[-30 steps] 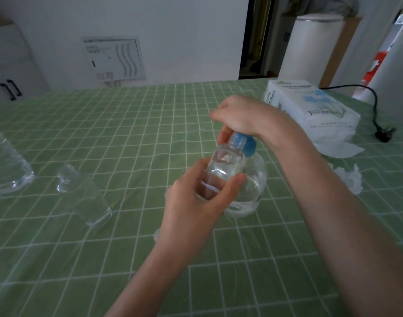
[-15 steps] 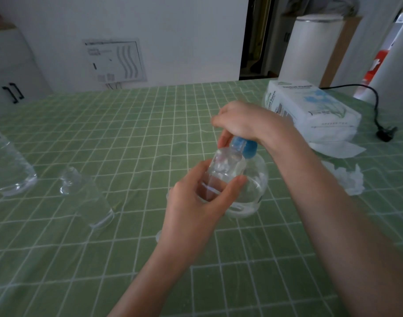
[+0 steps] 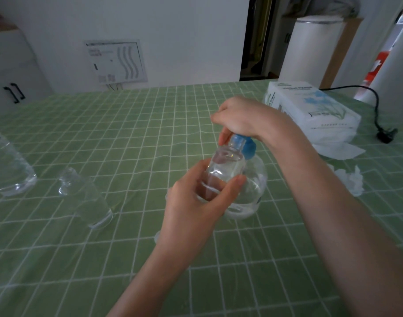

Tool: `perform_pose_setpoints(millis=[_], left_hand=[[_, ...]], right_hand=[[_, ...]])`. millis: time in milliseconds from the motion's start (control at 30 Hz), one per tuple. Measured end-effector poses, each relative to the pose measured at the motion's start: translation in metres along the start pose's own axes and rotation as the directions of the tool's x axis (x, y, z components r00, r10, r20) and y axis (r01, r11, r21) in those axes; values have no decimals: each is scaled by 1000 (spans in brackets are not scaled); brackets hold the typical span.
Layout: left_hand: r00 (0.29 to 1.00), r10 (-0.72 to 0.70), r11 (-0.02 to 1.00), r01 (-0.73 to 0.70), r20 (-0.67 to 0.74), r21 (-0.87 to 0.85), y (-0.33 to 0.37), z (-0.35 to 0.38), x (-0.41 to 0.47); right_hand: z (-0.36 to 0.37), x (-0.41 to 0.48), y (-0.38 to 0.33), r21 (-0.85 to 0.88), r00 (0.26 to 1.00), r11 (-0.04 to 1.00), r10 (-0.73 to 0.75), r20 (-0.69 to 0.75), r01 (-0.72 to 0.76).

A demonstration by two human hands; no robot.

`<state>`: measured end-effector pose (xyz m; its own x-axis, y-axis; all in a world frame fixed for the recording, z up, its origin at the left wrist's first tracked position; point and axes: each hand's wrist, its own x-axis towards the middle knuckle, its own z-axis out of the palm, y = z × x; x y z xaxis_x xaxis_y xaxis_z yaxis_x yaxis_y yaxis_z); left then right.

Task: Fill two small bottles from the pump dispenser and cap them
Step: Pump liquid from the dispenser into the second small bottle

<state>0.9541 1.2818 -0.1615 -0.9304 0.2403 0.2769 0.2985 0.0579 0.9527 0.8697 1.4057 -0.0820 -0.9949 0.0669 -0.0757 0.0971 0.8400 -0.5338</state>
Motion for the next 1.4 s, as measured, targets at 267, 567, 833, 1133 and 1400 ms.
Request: perform_pose_setpoints(millis=[267, 567, 833, 1133, 1400], left_hand=[[1000, -5, 1000, 5, 13, -8, -2, -1, -1], [1000, 0, 1000, 0, 12, -12, -1, -1, 0], [1000, -7, 1000, 7, 16, -16, -2, -1, -1], [1000, -12, 1000, 12, 15, -1, -3, -1, -1], [1000, -22, 1000, 22, 5, 8, -2, -1, 0]], right_hand=[[6, 1, 4, 18, 1000, 1000, 18, 22, -18], [-2, -1, -1, 6, 1000, 1000, -17, -9, 17], [1, -1, 0, 12, 1000, 1000, -8, 5, 8], [5, -1, 3, 1, 1000, 1000, -5, -6, 5], [0, 1, 1, 1, 1000, 1000, -20, -19, 20]])
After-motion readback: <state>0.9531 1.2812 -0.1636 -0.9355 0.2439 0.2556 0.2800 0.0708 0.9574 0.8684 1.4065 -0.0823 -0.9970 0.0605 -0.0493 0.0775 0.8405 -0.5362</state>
